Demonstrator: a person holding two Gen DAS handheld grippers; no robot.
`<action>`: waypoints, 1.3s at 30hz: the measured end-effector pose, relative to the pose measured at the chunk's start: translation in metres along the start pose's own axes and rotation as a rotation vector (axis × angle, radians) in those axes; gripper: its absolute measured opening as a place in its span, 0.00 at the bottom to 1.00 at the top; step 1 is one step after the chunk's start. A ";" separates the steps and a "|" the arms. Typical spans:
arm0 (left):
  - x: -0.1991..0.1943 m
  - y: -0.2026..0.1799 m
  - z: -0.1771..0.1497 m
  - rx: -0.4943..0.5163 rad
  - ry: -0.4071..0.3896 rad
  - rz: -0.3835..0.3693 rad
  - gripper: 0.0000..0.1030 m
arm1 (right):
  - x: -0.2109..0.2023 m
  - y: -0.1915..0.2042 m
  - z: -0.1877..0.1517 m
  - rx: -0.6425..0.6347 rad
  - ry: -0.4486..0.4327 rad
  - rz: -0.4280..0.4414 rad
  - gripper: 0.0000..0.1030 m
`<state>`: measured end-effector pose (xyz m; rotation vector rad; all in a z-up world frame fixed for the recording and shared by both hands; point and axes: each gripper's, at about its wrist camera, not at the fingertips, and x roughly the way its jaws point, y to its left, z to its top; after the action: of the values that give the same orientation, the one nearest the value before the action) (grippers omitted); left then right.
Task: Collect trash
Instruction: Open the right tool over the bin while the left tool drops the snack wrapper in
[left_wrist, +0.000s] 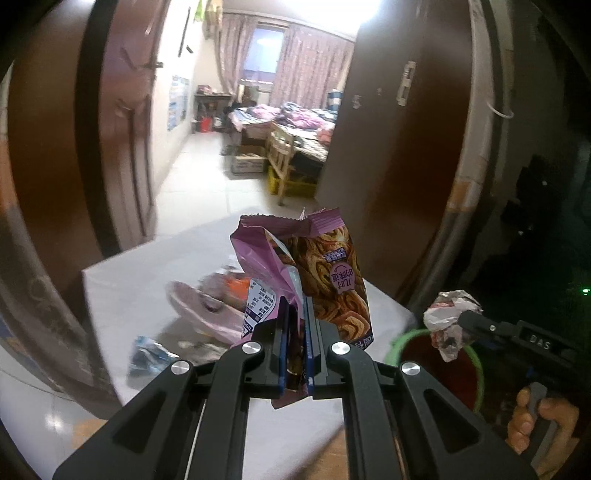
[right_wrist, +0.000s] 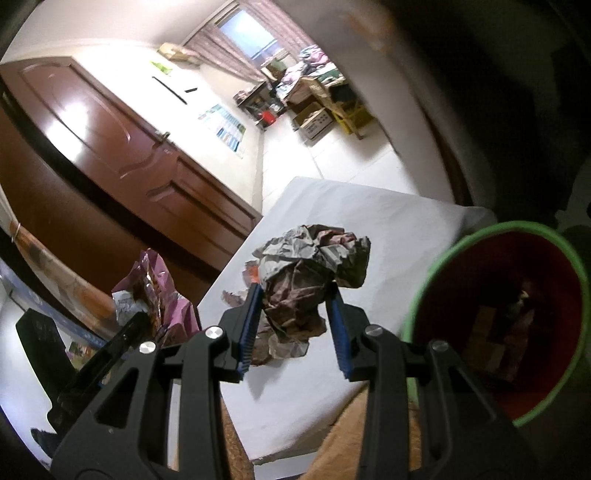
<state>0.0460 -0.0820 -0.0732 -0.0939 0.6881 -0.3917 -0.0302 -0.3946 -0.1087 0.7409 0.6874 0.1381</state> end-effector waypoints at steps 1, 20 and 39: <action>0.002 -0.006 -0.002 0.006 0.008 -0.013 0.04 | -0.004 -0.005 0.001 0.007 -0.004 -0.008 0.34; 0.076 -0.157 -0.029 0.238 0.199 -0.312 0.05 | -0.062 -0.098 0.004 0.161 -0.068 -0.290 0.38; 0.066 -0.113 -0.021 0.265 0.125 -0.240 0.81 | -0.045 -0.080 0.009 0.064 -0.083 -0.506 0.71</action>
<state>0.0428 -0.2106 -0.1050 0.1011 0.7451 -0.7200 -0.0687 -0.4747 -0.1334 0.6098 0.7828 -0.3765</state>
